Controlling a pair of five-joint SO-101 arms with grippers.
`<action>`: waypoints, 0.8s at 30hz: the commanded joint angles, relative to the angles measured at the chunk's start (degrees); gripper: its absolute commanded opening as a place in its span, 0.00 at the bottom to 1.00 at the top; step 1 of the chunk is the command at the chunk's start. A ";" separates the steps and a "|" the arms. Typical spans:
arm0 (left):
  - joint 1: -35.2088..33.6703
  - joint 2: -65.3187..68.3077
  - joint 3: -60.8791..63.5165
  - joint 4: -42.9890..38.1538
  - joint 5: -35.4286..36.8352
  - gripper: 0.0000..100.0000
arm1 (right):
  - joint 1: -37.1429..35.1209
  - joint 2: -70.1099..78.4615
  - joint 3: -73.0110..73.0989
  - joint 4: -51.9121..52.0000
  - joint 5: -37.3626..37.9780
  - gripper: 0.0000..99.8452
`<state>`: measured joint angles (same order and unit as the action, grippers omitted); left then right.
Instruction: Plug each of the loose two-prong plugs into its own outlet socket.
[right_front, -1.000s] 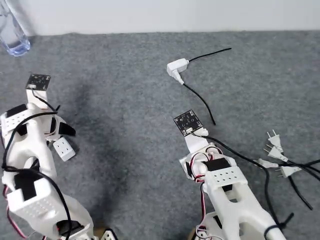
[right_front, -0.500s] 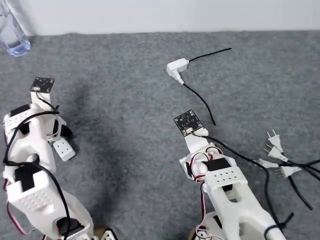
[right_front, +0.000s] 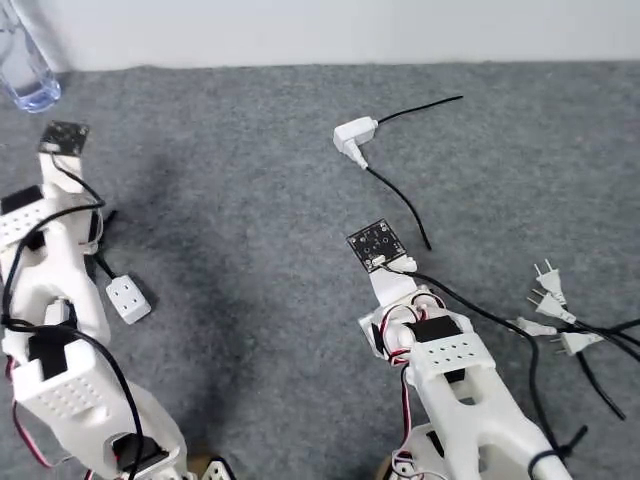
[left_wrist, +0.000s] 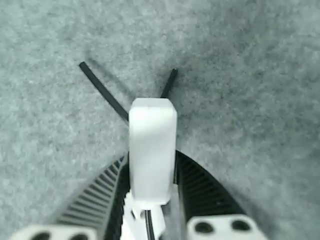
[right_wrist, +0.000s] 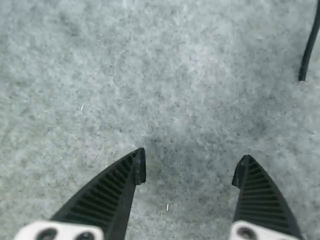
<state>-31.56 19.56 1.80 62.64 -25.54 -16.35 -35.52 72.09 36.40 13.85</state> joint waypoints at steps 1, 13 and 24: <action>1.58 -0.62 -4.53 6.68 -0.44 0.03 | -0.40 -0.92 -0.44 -1.27 0.70 0.28; 8.44 -1.23 -11.56 24.26 -2.81 0.02 | -0.48 -0.92 -0.44 -1.27 0.70 0.28; 22.07 -8.26 -3.47 38.15 -30.33 0.01 | 0.92 -0.92 -0.53 -1.27 1.32 0.28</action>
<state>-13.54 18.07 -6.64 98.42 -46.46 -16.26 -35.52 72.09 36.40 13.85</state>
